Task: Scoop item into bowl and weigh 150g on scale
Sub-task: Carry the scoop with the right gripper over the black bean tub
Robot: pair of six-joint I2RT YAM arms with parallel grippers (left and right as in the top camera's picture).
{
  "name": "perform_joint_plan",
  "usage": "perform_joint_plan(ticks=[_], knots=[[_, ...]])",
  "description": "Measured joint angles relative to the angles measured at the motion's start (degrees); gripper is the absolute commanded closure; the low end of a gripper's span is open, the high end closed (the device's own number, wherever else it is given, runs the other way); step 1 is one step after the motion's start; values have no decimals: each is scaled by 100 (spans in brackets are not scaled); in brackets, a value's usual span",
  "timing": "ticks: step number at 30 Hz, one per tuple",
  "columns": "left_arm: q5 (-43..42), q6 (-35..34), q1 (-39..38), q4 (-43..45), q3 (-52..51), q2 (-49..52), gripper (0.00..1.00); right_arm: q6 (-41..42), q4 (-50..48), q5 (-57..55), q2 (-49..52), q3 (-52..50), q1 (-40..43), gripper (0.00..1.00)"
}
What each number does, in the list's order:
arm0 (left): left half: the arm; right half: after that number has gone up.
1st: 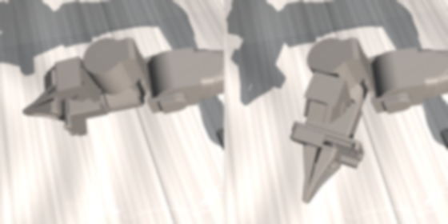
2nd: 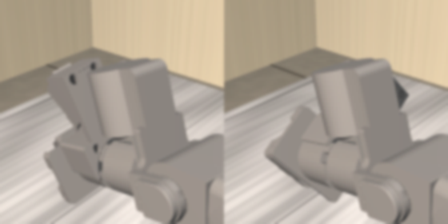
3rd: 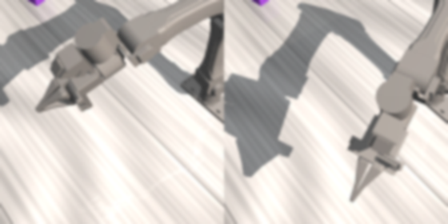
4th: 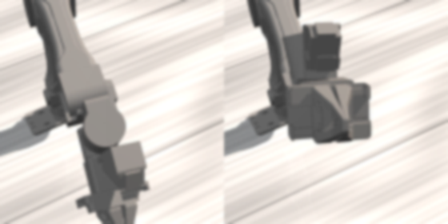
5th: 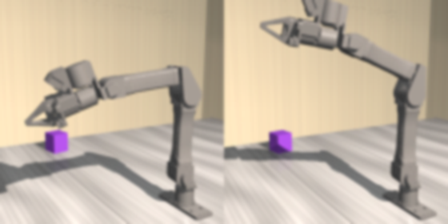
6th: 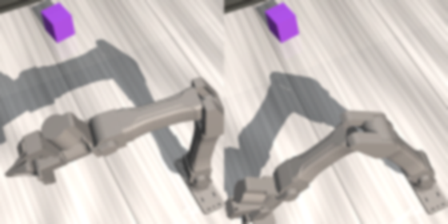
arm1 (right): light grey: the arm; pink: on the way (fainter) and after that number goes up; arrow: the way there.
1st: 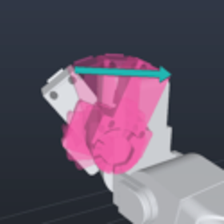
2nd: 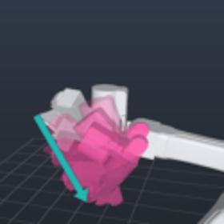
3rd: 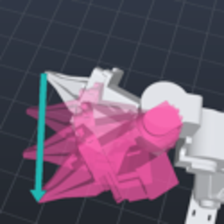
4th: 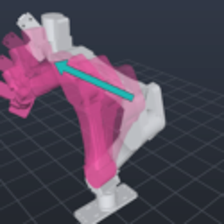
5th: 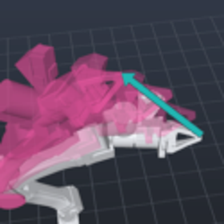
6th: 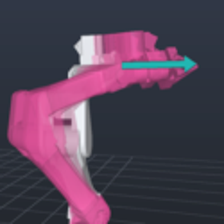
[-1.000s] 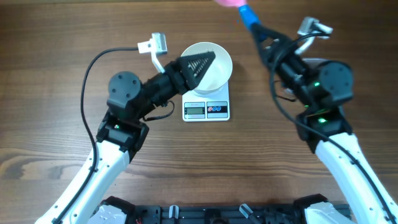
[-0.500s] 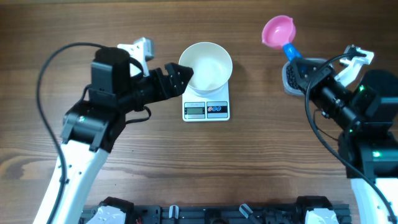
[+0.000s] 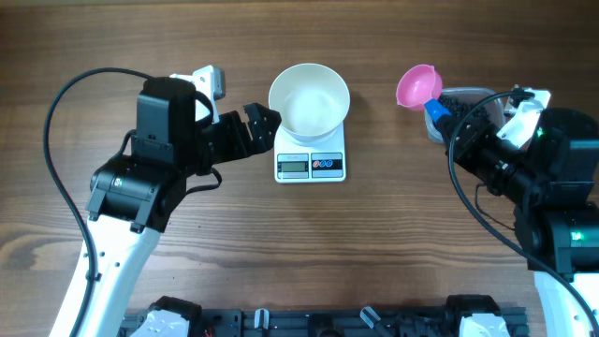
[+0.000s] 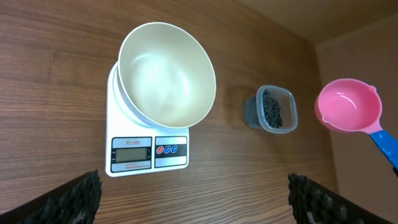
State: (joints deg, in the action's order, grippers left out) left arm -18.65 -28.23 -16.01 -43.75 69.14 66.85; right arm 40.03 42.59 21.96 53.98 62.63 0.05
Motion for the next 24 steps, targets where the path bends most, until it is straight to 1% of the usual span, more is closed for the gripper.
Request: perform_joint_plan(ticks=[7,17,24], knots=[[0,13,0,0,0,0,0,103,7,-208,0,0,0,96],[0,13,0,0,0,0,0,-286,-286,-474,2,0,0,96],[0,13,0,0,0,0,0,-334,-584,-715,0,0,0,96]])
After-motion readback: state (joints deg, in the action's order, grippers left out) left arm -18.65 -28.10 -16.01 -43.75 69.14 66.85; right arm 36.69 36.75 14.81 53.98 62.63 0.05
